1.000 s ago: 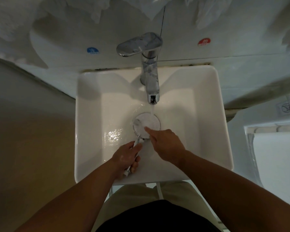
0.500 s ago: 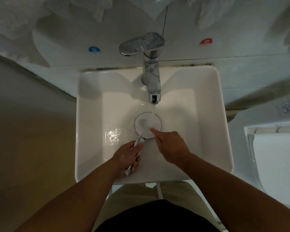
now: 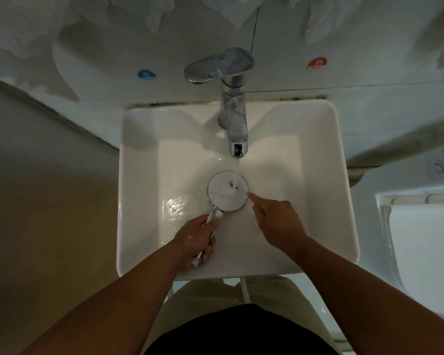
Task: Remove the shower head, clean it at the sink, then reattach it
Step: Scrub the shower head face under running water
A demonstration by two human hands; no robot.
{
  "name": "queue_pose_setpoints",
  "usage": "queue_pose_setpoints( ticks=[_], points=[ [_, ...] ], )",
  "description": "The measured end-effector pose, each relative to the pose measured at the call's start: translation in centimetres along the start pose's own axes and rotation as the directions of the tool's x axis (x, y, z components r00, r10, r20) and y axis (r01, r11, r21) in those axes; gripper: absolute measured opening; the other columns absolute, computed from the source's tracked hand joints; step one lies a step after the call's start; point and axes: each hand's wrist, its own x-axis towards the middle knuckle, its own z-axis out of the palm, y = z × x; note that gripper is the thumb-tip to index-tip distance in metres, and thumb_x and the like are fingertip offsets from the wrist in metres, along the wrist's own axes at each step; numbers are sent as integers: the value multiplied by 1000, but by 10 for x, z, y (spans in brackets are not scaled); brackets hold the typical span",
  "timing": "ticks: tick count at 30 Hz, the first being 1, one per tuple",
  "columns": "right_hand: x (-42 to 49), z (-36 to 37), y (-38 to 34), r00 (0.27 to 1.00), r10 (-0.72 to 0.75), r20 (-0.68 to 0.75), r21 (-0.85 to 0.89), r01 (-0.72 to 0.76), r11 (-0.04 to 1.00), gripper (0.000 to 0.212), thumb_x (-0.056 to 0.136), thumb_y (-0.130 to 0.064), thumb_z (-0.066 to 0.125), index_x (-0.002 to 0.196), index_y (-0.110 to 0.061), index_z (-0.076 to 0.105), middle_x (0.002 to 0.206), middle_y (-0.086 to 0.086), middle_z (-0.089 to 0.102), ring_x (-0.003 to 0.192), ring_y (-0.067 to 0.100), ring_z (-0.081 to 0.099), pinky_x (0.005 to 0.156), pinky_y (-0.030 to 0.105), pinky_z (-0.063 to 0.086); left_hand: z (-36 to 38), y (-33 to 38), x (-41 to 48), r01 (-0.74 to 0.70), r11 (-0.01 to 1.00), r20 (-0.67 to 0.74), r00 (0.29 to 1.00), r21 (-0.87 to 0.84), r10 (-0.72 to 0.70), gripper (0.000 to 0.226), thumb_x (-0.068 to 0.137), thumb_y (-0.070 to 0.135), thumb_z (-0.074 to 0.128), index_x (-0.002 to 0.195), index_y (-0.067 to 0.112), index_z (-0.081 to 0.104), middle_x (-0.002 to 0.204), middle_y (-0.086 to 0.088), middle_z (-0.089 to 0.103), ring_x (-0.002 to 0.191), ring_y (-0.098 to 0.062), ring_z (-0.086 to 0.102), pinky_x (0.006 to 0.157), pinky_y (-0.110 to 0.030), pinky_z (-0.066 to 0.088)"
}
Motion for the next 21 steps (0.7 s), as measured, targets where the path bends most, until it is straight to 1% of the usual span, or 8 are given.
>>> queue_pose_setpoints(
  ticks=[2, 4, 6, 9, 14, 18, 19, 21],
  points=[
    [-8, 7, -7, 997, -47, 67, 20, 46, 999, 43, 107, -35, 38, 149, -33, 46, 82, 3, 74, 60, 10, 63, 65, 33, 59, -1, -1, 0, 0, 1000, -4, 1000, 6, 0, 28, 104, 43, 52, 109, 19, 65, 63, -6, 57, 42, -18, 41, 46, -27, 36],
    [-24, 12, -17, 980, -127, 155, 15, 126, 992, 44, 107, -37, 37, 150, -35, 43, 96, 7, 76, 73, 16, 68, 73, 37, 59, -1, -1, -1, -4, 1000, 2, 1000, 3, 4, 29, 103, 44, 53, 108, 18, 66, 63, -6, 57, 42, -18, 42, 45, -26, 36],
    [-18, 9, -9, 988, -96, 120, -23, 99, 995, 45, 105, -41, 34, 150, -39, 40, 91, 5, 75, 69, 15, 66, 72, 40, 60, 0, 0, -1, -2, 1000, 5, 1000, -4, 2, 31, 102, 44, 53, 108, 16, 65, 63, -6, 56, 42, -18, 41, 45, -26, 36],
    [2, 3, 4, 999, -3, -32, -9, 3, 1000, 44, 104, -40, 36, 147, -35, 45, 75, 1, 72, 56, 14, 61, 63, 42, 60, 0, 0, -1, 3, 1000, 7, 1000, -10, -3, 29, 104, 42, 52, 110, 16, 64, 63, -6, 55, 42, -17, 41, 44, -25, 35],
    [-27, 9, -15, 977, -115, 180, -42, 125, 991, 46, 106, -39, 35, 152, -37, 38, 92, 3, 74, 68, 13, 65, 70, 36, 60, -1, -1, -1, 2, 1000, 4, 1000, -1, -2, 30, 103, 44, 53, 110, 17, 65, 63, -6, 56, 42, -18, 41, 43, -25, 36],
    [-7, -4, 1, 1000, -1, -13, -14, 1, 1000, 42, 107, -32, 40, 148, -32, 46, 75, 0, 70, 53, 7, 56, 60, 32, 57, 0, 1, -2, -6, 999, 3, 1000, 32, 6, 33, 104, 41, 52, 108, 11, 63, 67, -9, 56, 39, -17, 41, 41, -23, 35],
    [-8, -3, -1, 1000, 11, -16, 10, -11, 1000, 42, 106, -32, 41, 148, -32, 47, 77, 1, 72, 54, 7, 58, 61, 32, 57, 1, 2, -3, -10, 999, -1, 1000, 37, 10, 33, 104, 41, 51, 108, 10, 63, 67, -9, 56, 38, -17, 41, 41, -23, 35],
    [-24, 9, -12, 997, -42, 69, 21, 40, 999, 43, 106, -35, 41, 149, -33, 45, 93, 5, 76, 67, 13, 67, 70, 35, 59, 0, 1, -3, -14, 999, -2, 1000, 29, 14, 33, 104, 40, 51, 109, 9, 63, 66, -9, 55, 38, -17, 41, 41, -24, 35]
  ],
)
